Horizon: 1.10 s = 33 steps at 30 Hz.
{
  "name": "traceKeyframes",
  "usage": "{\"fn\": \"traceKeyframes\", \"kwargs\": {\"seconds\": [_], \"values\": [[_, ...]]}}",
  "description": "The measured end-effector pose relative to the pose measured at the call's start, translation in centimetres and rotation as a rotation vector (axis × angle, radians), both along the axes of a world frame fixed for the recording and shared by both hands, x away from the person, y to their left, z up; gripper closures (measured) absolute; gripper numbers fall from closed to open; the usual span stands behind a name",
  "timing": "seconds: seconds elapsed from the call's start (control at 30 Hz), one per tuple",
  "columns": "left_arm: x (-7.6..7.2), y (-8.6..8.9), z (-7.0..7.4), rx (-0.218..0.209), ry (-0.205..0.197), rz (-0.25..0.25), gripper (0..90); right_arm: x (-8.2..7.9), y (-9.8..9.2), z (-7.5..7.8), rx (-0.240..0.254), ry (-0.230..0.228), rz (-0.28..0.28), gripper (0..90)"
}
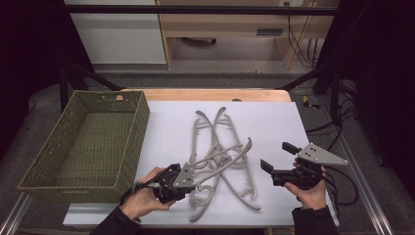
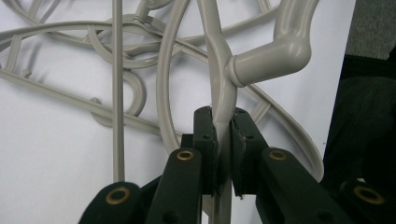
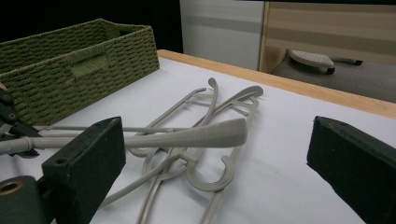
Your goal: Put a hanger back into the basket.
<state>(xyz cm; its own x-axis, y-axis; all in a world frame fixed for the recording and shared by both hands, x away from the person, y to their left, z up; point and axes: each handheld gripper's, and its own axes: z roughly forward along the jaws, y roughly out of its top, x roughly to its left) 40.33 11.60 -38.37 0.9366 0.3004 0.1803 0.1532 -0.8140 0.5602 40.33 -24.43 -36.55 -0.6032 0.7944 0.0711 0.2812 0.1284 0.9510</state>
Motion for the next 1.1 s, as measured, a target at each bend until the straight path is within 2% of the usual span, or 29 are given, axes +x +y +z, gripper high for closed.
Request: {"fn": "traceKeyframes", "kwargs": {"seconds": [0.03, 0.07, 0.2, 0.27, 0.37, 0.4, 0.57, 0.67, 0.8, 0.83, 0.9, 1.0, 1.1], "values": [[0.0, 0.0, 0.1, -0.003, 0.005, 0.007, 82.2, 0.0, 0.0, 0.0, -0.003, -0.001, -0.001, 4.6], [0.0, 0.2, 0.3, -0.030, 0.014, 0.037, 82.2, 0.0, 0.0, -0.1, -0.007, -0.001, -0.003, 4.5], [-0.1, 0.5, 0.9, -0.053, 0.019, 0.061, 82.1, 0.1, 0.0, -0.1, -0.008, 0.001, -0.006, 4.3], [-0.2, 0.8, 1.6, -0.089, 0.025, 0.097, 82.2, 0.1, 0.1, -0.1, -0.008, 0.005, -0.005, 4.1], [-0.2, 1.1, 2.0, -0.106, 0.026, 0.121, 82.2, 0.1, 0.1, -0.2, -0.015, 0.006, -0.004, 4.0], [-0.3, 1.4, 2.4, -0.125, 0.029, 0.146, 82.2, 0.2, 0.1, -0.3, -0.016, 0.008, -0.007, 3.9], [-0.3, 1.9, 3.2, -0.149, 0.031, 0.180, 82.2, 0.3, 0.3, -0.4, -0.015, 0.016, -0.005, 4.0], [-0.3, 2.3, 4.3, -0.167, 0.041, 0.203, 82.2, 0.3, 0.4, -0.4, -0.017, 0.019, -0.003, 4.1], [-0.3, 2.5, 5.5, -0.184, 0.045, 0.221, 82.2, 0.3, 0.4, -0.4, -0.020, 0.017, -0.001, 4.1], [-0.2, 2.6, 5.8, -0.176, 0.039, 0.214, 82.2, 0.3, 0.4, -0.4, -0.020, 0.018, 0.000, 4.2], [-0.3, 2.6, 6.7, -0.190, 0.040, 0.220, 82.2, 0.3, 0.4, -0.4, -0.012, 0.021, -0.002, 4.2], [-0.3, 2.7, 8.1, -0.191, 0.029, 0.213, 82.2, 0.3, 0.4, -0.4, -0.017, 0.020, 0.000, 4.2], [-0.2, 2.9, 8.9, -0.188, 0.019, 0.214, 82.2, 0.3, 0.5, -0.5, -0.016, 0.024, -0.003, 4.1]]}}
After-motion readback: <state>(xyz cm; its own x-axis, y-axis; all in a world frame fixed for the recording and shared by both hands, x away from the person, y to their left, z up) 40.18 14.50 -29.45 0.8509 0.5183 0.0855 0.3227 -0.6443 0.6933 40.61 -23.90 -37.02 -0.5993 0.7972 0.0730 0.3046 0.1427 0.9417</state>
